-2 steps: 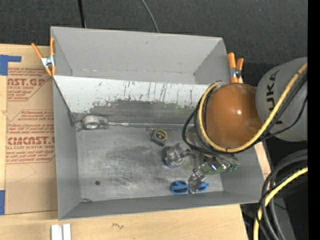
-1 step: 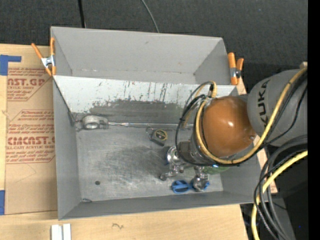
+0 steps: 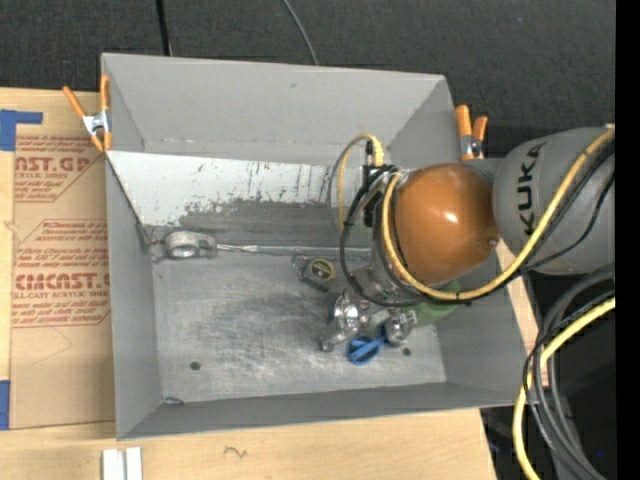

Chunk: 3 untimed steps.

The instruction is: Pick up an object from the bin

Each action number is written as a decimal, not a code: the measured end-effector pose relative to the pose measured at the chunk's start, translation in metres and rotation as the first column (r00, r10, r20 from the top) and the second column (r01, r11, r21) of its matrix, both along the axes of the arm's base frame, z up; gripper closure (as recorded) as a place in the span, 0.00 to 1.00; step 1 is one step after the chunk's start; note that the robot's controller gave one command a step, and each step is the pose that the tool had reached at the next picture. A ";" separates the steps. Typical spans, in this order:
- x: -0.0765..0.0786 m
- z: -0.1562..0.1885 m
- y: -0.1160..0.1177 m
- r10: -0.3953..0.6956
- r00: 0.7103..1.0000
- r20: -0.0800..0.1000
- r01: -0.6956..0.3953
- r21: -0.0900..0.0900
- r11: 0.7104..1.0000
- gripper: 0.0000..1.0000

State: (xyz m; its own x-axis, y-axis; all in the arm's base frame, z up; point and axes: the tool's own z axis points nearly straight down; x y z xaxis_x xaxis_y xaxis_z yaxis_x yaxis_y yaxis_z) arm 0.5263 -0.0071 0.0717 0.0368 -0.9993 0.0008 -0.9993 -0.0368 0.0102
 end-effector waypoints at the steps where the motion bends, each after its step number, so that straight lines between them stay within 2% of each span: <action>1: 0.005 0.004 -0.005 -0.002 1.000 0.015 0.002 -0.005 1.000 1.00; 2: 0.028 0.122 -0.005 -0.005 1.000 0.019 0.005 0.004 1.000 1.00; 3: 0.026 0.204 0.053 0.441 0.897 0.016 -0.441 0.004 0.897 1.00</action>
Offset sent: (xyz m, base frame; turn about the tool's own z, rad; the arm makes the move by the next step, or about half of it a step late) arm 0.0000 0.0000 0.0000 0.0000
